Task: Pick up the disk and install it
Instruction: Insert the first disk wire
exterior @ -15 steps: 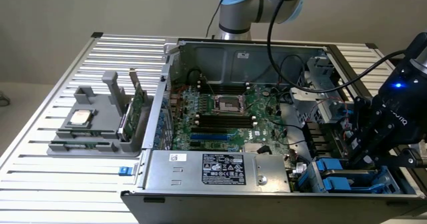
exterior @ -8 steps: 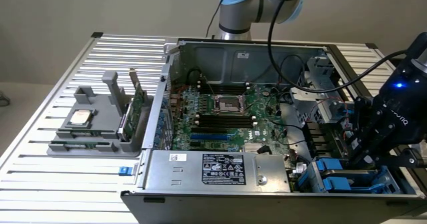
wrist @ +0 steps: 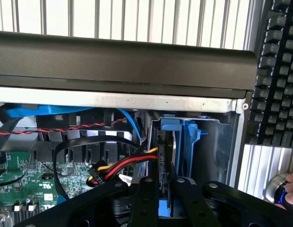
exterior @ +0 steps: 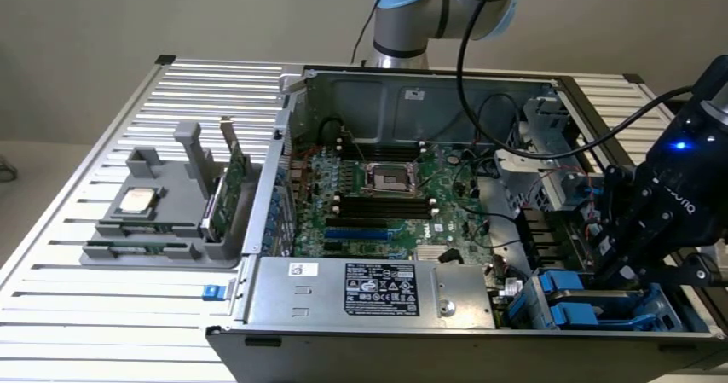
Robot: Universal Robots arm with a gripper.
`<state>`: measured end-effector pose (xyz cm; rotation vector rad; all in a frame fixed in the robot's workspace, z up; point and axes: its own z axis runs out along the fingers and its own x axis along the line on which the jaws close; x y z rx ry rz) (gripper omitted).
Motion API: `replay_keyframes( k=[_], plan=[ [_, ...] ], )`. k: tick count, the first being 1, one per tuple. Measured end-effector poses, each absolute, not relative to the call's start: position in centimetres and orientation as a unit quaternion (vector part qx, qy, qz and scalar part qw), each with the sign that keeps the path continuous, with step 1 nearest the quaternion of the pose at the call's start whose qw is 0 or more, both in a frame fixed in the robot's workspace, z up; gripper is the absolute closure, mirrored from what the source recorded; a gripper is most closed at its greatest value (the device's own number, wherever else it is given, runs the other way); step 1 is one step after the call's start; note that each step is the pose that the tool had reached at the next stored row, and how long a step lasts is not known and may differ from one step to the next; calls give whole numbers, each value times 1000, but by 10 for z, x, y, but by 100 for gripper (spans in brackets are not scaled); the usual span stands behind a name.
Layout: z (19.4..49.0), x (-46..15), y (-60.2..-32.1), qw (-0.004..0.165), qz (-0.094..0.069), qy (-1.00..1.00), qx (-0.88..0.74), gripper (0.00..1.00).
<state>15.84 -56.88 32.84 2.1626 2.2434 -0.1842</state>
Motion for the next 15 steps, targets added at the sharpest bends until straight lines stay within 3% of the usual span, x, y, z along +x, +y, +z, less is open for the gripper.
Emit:
replay_keyframes(
  k=[15],
  plan=[
    [328,160,-568,-1,-68,711,700,83]
  ],
)
